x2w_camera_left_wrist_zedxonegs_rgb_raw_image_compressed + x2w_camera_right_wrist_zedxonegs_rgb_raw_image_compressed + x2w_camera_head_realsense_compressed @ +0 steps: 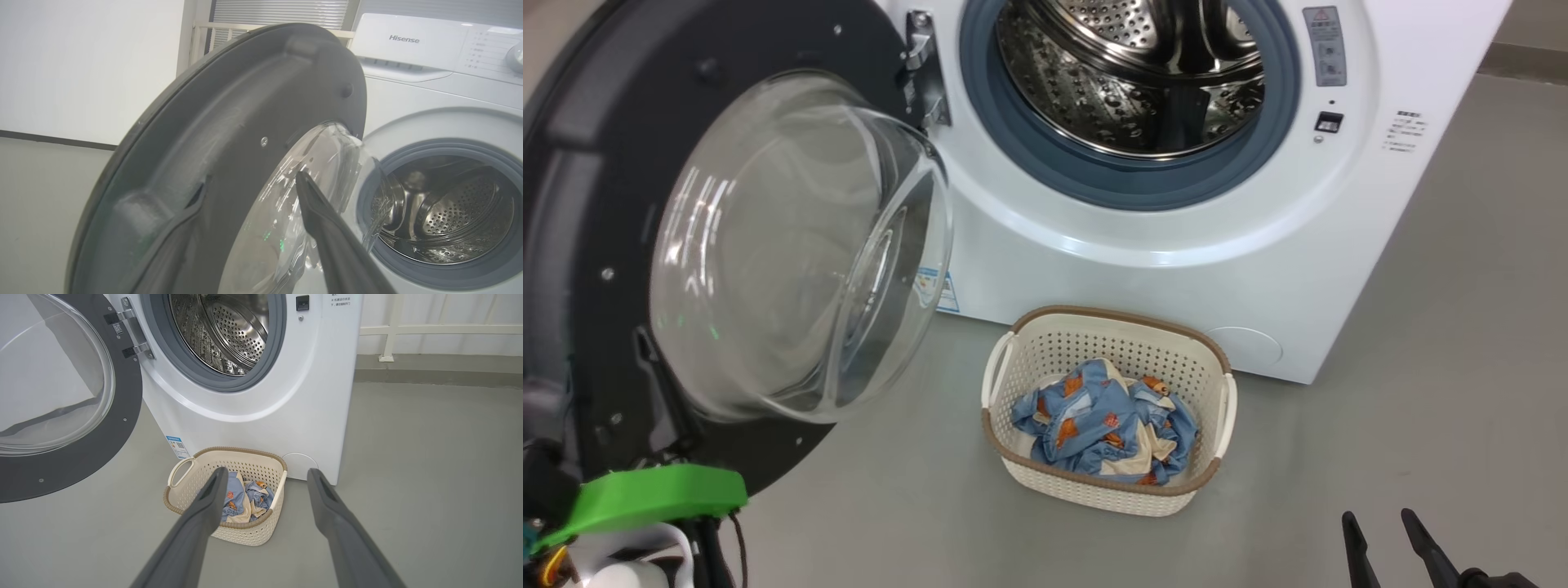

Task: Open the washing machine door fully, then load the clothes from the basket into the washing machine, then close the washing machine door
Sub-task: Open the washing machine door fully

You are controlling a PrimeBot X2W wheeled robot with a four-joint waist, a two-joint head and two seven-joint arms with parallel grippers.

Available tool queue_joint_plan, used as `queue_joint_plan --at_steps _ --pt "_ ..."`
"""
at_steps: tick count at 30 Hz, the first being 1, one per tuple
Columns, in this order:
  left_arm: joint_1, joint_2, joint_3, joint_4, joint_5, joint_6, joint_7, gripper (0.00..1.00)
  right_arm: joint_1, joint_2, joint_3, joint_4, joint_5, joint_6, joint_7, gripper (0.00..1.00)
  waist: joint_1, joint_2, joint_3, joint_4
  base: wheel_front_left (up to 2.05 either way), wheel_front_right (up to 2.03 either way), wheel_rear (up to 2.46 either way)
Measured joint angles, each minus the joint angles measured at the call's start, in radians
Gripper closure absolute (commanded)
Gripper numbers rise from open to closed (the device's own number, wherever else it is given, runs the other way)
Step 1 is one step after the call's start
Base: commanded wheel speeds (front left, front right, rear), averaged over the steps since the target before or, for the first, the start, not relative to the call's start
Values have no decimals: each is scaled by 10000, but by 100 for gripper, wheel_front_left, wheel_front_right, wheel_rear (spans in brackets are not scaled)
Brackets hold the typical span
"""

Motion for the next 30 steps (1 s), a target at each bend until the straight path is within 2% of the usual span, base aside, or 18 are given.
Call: queue_joint_plan --at_steps 6,12,15,22,30 --pt "720 38 -1041 -1628 -211 -261 -8 0 6 10 42 -23 2 0 0 0 0 0 -66 -413 0 0 0" --pt "1578 117 -1885 -2499 -190 -516 -10 0 -13 13 119 -84 52 0 0 0 0 0 -73 -986 0 0 0" --pt "1954 140 -2054 -2399 -472 -786 -8 0 -17 15 201 -146 84 0 0 0 1 0 -54 -1310 0 0 0" --pt "2682 188 -1710 -1636 -617 -1486 -8 0 -218 13 293 -337 71 0 0 0 0 0 25 -2264 0 0 0" --pt "3001 198 -1352 -1003 -219 -1747 -6 0 -245 15 274 -359 59 0 0 0 0 0 45 -3053 0 0 0"
